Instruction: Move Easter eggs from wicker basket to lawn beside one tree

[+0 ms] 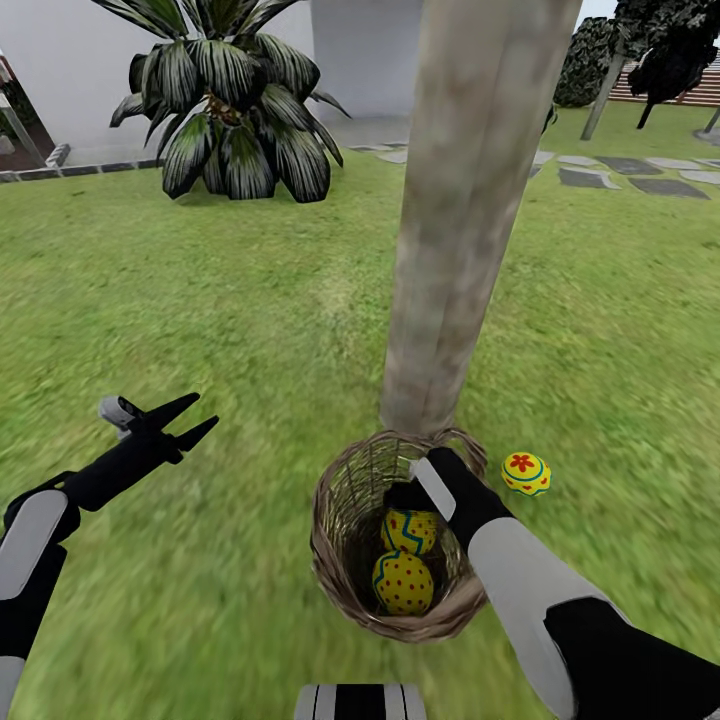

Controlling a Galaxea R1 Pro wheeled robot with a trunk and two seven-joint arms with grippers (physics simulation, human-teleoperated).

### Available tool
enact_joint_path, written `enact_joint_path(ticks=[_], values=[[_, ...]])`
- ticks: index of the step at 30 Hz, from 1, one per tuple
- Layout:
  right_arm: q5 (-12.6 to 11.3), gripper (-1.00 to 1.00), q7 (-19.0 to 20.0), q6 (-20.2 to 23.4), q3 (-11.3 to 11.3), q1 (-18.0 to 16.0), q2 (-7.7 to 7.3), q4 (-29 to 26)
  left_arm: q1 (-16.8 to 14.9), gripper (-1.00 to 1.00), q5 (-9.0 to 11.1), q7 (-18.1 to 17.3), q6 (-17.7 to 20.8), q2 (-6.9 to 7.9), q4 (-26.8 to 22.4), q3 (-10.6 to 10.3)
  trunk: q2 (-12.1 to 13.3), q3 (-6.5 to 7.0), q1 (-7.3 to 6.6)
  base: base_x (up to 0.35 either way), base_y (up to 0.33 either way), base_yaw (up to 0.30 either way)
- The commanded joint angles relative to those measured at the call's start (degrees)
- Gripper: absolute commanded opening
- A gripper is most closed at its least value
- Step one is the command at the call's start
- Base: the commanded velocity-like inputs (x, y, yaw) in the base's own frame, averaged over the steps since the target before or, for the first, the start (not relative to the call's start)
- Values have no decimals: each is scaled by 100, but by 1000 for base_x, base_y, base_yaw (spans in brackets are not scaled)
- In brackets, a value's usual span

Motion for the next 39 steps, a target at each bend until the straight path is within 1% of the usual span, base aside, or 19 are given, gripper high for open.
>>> enact_joint_path(ticks=[1, 10, 14, 19, 20, 28, 31, 39], values=[[-56, 100, -59, -19, 27, -6, -3, -39, -3, 100, -1, -13, 27, 3, 8, 4, -2, -4, -1, 0, 0, 0], [-39, 100, -321, -307, 28, -12, 4, -329, -2, 100, -4, -10, 27, 7, 18, 3, -2, -4, -1, 0, 0, 0], [-52, 100, -449, -435, 28, -12, 4, -305, -2, 100, -9, -10, 27, 7, 18, 7, -2, -4, -1, 0, 0, 0], [-71, 100, -434, -595, 28, -12, 4, -284, -2, 100, -8, -18, 27, 7, 18, 3, -2, -4, -1, 0, 0, 0], [-77, 100, -429, -1039, 28, -12, 4, -279, -2, 100, -9, -19, 27, 7, 14, 3, -2, -4, -1, 0, 0, 0], [-108, 100, -424, -1037, 27, -12, 4, -275, -2, 100, -10, -17, 26, 7, 18, 4, -2, -4, -1, 0, 21, 0], [-116, 100, -421, -1014, 23, -12, 4, -243, -2, 100, -15, -11, 27, 0, 18, 3, -2, -2, -1, 0, 246, -77], [-123, 100, -427, -1028, 16, -12, 4, -4, -2, 100, -10, -10, 27, 3, 26, 6, -2, 27, -1, 0, 331, -259]])
